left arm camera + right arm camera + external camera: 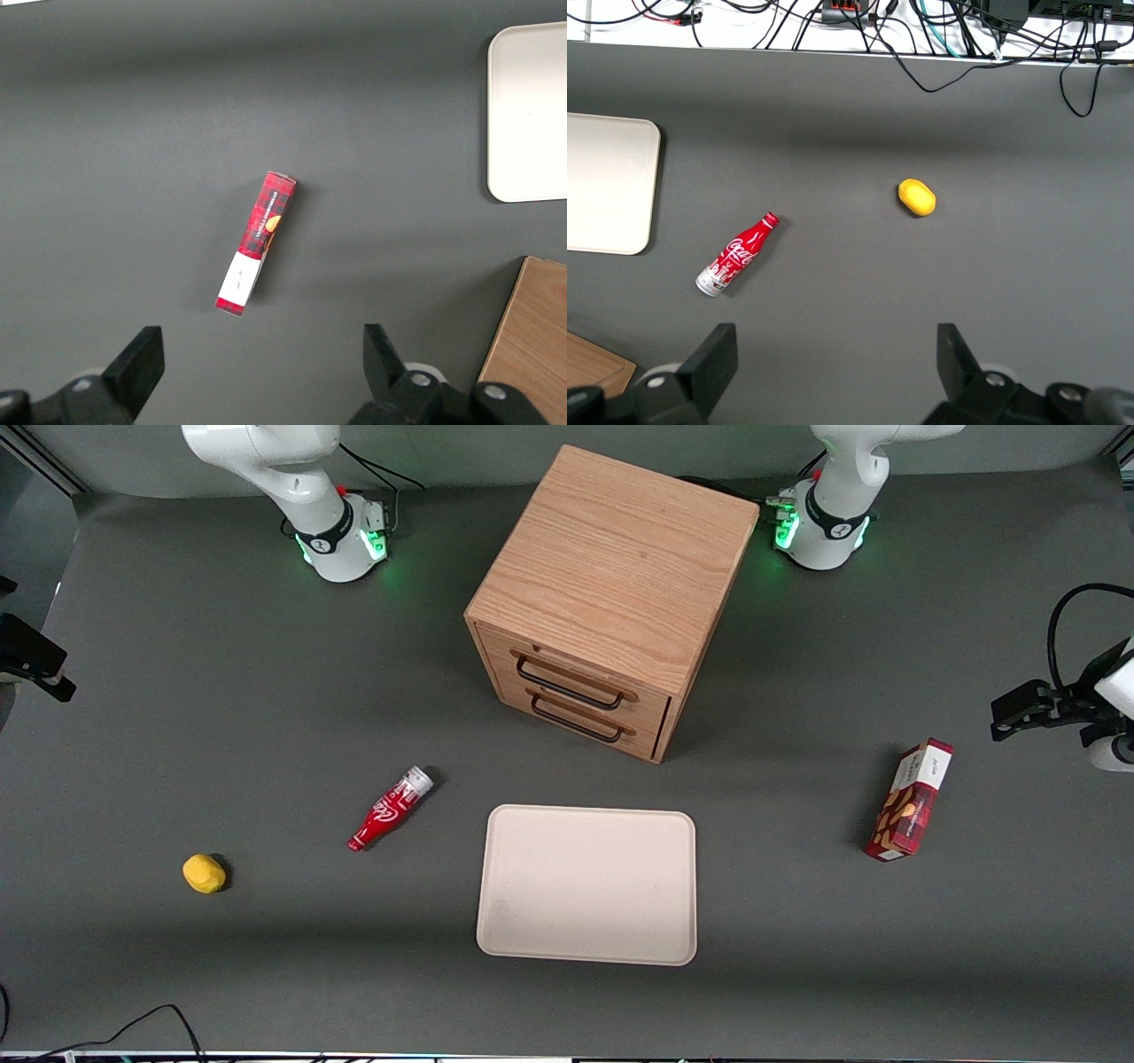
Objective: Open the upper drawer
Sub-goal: 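Move the right gripper toward the upper drawer's black handle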
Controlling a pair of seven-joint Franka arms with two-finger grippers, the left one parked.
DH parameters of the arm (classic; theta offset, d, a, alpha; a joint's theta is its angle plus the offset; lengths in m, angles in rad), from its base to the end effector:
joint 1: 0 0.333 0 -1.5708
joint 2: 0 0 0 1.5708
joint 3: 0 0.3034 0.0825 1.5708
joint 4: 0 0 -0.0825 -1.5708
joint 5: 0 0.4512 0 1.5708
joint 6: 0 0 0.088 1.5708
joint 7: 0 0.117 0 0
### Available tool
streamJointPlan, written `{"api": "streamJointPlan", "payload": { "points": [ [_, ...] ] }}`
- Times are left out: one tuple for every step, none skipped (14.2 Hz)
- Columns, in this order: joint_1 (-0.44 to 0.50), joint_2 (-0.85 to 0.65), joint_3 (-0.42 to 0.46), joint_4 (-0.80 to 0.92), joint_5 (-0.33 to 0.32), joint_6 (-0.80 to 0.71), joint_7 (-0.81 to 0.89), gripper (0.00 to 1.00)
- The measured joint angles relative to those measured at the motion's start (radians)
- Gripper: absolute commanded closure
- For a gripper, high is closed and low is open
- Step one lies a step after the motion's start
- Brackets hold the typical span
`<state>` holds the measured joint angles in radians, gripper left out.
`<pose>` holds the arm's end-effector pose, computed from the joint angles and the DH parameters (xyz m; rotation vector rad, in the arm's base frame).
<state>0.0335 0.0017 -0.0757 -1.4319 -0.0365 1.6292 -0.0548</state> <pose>0.6270 -0.0305 0.6821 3.0810 0.0172 0.2992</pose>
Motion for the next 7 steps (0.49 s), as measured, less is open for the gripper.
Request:
{"api": "streamJointPlan", "payload": {
  "points": [
    [0.0,0.0,0.0,0.003,0.0,-0.003,0.0,0.0],
    [0.0,0.0,0.001,0.006,0.0,-0.009,0.0,0.0],
    [0.001,0.0,0.002,0.007,0.0,-0.018,0.0,0.0],
    [0.003,0.0,0.005,0.007,0.0,-0.024,0.0,0.0],
    [0.007,0.0,0.01,0.008,0.001,-0.035,-0.002,0.0],
    [0.009,0.0,0.028,0.008,0.002,-0.049,-0.006,0.0],
    [0.011,0.002,0.064,0.011,0.002,-0.062,-0.016,0.0]
  ]
}}
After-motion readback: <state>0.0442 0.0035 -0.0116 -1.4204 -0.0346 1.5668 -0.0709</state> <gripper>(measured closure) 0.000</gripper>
